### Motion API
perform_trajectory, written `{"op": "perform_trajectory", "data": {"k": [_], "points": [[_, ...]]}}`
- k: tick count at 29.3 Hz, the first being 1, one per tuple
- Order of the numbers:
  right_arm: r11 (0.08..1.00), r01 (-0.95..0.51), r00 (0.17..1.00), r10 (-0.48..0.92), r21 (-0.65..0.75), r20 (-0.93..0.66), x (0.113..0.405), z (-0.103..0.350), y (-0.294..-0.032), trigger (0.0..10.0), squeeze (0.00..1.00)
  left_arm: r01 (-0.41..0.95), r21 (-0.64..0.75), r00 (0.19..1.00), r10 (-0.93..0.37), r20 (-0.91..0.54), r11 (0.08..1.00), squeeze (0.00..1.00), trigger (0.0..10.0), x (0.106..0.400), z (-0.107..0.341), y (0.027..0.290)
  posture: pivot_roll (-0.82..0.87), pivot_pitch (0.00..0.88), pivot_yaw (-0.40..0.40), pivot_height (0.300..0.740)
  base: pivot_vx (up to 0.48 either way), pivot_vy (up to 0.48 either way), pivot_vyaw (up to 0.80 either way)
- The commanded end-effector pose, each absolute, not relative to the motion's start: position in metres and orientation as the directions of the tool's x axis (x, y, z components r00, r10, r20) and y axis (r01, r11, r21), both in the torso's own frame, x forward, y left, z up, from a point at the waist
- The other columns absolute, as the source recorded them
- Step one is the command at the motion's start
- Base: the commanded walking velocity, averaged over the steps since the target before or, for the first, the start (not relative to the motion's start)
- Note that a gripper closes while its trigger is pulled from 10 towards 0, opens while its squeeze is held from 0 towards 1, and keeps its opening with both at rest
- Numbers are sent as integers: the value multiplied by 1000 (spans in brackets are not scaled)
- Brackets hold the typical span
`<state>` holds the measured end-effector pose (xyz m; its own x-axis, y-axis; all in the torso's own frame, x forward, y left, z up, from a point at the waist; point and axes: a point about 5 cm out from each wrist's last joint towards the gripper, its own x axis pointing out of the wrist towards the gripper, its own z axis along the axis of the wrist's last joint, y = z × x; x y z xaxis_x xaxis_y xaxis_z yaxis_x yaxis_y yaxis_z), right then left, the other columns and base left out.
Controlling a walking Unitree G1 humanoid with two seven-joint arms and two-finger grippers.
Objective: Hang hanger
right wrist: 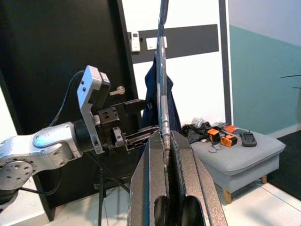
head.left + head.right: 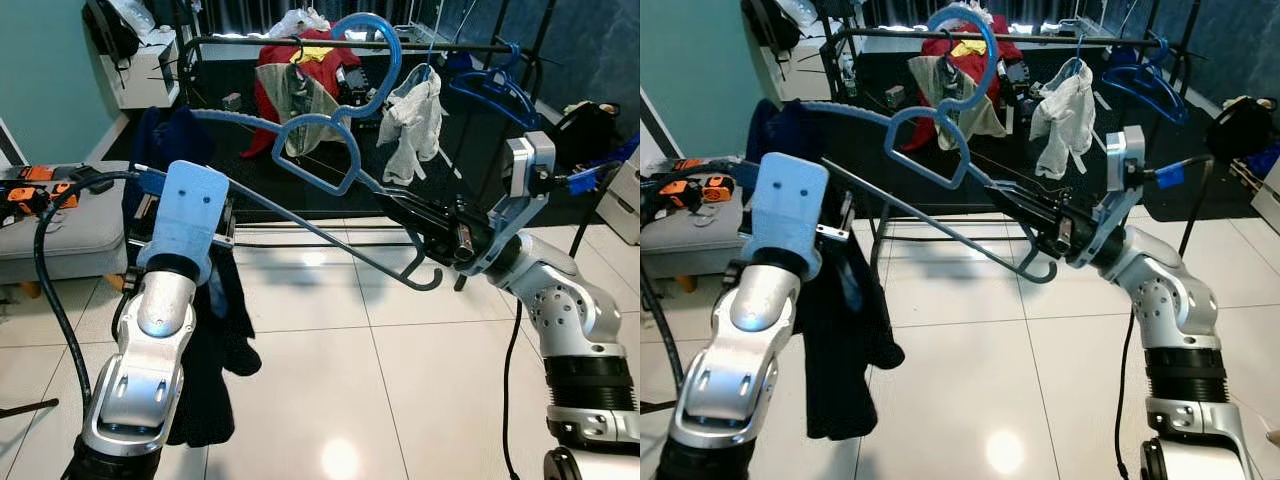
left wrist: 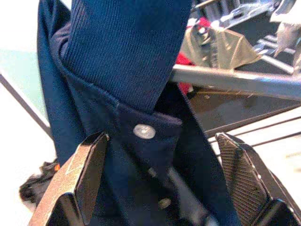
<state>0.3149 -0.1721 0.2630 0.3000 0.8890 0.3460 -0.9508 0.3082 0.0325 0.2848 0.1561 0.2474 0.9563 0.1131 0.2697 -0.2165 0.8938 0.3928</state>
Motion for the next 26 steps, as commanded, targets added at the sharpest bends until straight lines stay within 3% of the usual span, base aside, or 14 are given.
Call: {"op": "perform_trajectory", "data": {"k": [1, 7, 8, 9, 10, 12, 13, 26], "points": [[279, -960, 250, 886, -18, 392, 310, 276, -171, 10000, 0, -232, 422, 960, 137, 242, 876, 0, 10000, 285, 241, 161, -41, 62, 14, 740, 0, 0, 0], [272, -962, 241, 888, -26, 391, 308, 278, -171, 10000, 0, -277, 436, 953, 187, 239, 856, 0, 9686, 285, 241, 169, -44, 62, 14, 740, 0, 0, 0], [269, -963, 237, 889, -29, 392, 307, 279, -171, 10000, 0, -286, 429, 951, 200, 236, 857, 0, 9020, 285, 241, 171, -46, 61, 15, 740, 0, 0, 0], [269, -963, 237, 889, -29, 392, 307, 279, -171, 10000, 0, -286, 429, 951, 200, 236, 857, 0, 9020, 285, 241, 171, -46, 61, 15, 740, 0, 0, 0], [266, -964, 232, 890, -32, 393, 306, 280, -171, 10000, 0, -289, 416, 950, 205, 234, 862, 0, 3961, 285, 241, 172, -47, 62, 17, 740, 0, 0, 0], [266, -964, 232, 890, -32, 393, 306, 280, -171, 10000, 0, -289, 416, 950, 205, 234, 862, 0, 3961, 285, 241, 172, -47, 62, 17, 740, 0, 0, 0], [261, -965, 227, 891, -34, 394, 305, 281, -171, 10000, 0, -293, 409, 949, 210, 236, 864, 0, 0, 286, 241, 173, -50, 62, 18, 740, 0, 0, 0], [236, -971, 203, 901, -40, 384, 300, 282, -168, 10000, 0, -310, 374, 940, 224, 256, 874, 0, 0, 288, 248, 174, -56, 58, 21, 740, 0, 0, 0]]}}
